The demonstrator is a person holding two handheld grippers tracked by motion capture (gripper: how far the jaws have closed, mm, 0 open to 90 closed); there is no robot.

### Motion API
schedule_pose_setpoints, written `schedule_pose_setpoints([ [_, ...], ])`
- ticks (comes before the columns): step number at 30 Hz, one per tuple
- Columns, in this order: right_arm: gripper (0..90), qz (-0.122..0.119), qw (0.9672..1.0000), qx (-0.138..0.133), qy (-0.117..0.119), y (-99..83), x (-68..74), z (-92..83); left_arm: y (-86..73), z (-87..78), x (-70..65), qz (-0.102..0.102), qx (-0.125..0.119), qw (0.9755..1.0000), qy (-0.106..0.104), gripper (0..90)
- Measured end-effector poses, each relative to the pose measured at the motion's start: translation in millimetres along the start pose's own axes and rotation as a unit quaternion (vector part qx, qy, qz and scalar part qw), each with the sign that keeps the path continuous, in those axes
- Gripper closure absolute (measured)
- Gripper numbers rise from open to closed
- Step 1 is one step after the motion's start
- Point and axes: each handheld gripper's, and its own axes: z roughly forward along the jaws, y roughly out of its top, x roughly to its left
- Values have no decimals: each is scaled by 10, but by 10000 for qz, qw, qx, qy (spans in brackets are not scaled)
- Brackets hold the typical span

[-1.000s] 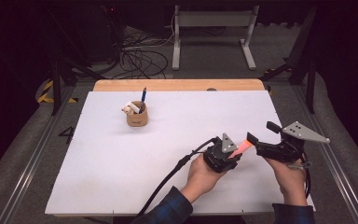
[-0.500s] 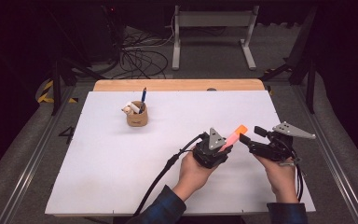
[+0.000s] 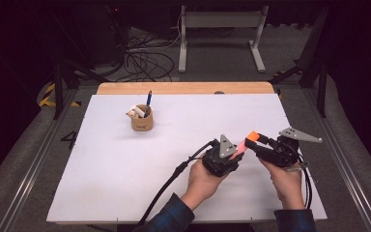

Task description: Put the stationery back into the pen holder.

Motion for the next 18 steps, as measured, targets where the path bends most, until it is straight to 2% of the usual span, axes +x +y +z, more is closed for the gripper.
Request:
schedule_pose_setpoints([
  [6,509,-241,9996,-145,-60,2,34,-19,-10,21,5,-21,62,10000,22,651],
  [9,534,-256,9994,-211,-43,2,44,-26,-14,25,4,-7,86,10000,44,650],
  [12,522,-197,9996,-220,30,-7,24,-21,-16,24,-2,5,58,10000,78,650],
  [15,520,-17,9993,-313,193,-23,-7,-14,-16,17,-12,12,11,9999,114,650],
  [18,534,41,9992,-332,231,-33,-24,-12,-14,15,-19,21,16,9999,124,650],
])
